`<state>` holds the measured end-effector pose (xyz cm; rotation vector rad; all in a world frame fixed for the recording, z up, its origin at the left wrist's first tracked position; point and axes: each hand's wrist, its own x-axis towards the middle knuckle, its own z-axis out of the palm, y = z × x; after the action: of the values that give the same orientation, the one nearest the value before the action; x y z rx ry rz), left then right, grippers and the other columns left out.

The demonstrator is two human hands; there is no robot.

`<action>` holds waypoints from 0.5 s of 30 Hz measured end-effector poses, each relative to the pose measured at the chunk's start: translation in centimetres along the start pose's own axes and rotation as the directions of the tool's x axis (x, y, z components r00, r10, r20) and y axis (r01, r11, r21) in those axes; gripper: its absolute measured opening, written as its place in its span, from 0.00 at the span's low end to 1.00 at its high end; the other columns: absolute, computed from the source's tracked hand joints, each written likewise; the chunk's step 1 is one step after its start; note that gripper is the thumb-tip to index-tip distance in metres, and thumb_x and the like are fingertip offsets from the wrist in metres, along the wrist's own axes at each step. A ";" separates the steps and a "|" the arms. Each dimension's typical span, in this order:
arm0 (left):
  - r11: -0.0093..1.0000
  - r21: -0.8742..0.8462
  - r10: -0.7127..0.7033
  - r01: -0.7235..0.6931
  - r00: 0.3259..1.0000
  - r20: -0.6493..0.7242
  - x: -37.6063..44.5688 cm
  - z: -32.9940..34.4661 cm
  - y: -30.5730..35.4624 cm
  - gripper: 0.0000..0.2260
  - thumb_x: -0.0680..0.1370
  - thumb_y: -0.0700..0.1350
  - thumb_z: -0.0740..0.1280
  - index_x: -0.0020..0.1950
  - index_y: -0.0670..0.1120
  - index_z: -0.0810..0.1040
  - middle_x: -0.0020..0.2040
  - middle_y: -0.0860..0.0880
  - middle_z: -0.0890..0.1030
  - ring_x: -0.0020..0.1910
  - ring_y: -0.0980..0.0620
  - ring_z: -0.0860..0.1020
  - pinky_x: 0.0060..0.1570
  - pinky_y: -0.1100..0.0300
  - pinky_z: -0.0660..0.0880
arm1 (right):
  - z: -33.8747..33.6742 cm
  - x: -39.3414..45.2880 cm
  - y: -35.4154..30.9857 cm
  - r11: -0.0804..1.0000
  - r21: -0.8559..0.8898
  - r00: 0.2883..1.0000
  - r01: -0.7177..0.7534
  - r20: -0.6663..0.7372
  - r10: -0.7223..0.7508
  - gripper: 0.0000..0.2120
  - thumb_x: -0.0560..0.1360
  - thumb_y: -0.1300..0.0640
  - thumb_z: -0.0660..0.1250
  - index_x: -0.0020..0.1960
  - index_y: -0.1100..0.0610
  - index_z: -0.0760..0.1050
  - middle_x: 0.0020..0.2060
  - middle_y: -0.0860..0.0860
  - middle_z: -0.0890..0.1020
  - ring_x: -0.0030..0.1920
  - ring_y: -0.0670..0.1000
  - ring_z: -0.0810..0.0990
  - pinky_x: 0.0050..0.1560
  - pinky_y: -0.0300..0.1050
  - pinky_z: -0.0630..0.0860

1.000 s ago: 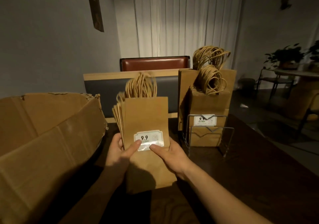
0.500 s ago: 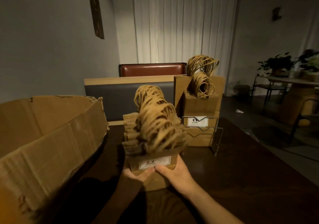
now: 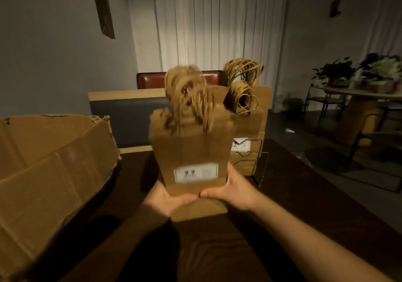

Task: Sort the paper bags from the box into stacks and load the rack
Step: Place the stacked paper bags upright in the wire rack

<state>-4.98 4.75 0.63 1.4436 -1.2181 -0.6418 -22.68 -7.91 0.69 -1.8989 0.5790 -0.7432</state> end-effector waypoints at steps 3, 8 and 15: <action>0.998 0.025 0.049 -0.054 0.984 0.170 3.9 0.2 3.8 0.35 0.66 0.42 0.79 0.69 0.54 0.68 0.59 0.59 0.81 0.59 0.61 0.79 0.58 0.64 0.75 | -4.8 1.5 -3.2 0.997 -0.062 0.999 0.035 -0.031 -0.037 0.38 0.61 0.55 0.82 0.63 0.42 0.65 0.59 0.40 0.78 0.58 0.37 0.78 0.60 0.36 0.75; 0.964 0.221 0.108 -0.149 0.976 0.188 11.3 2.6 9.4 0.32 0.69 0.44 0.79 0.69 0.52 0.69 0.59 0.58 0.79 0.57 0.61 0.78 0.54 0.68 0.73 | -11.8 4.4 -5.8 0.982 -0.161 0.986 0.095 -0.119 -0.115 0.48 0.58 0.47 0.81 0.73 0.48 0.62 0.61 0.40 0.77 0.59 0.35 0.77 0.57 0.31 0.74; 0.885 0.465 -0.101 0.032 0.987 0.123 17.3 6.7 9.2 0.30 0.72 0.61 0.71 0.70 0.49 0.73 0.67 0.52 0.75 0.65 0.48 0.73 0.59 0.59 0.69 | -16.9 8.0 -3.1 0.953 -0.294 0.978 0.076 -0.164 -0.129 0.47 0.62 0.46 0.81 0.74 0.51 0.62 0.63 0.43 0.78 0.63 0.40 0.76 0.63 0.38 0.74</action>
<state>-8.24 -12.58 11.38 1.8678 -1.5112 -0.5280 -28.87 -22.47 11.09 -2.1550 0.7387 -0.9490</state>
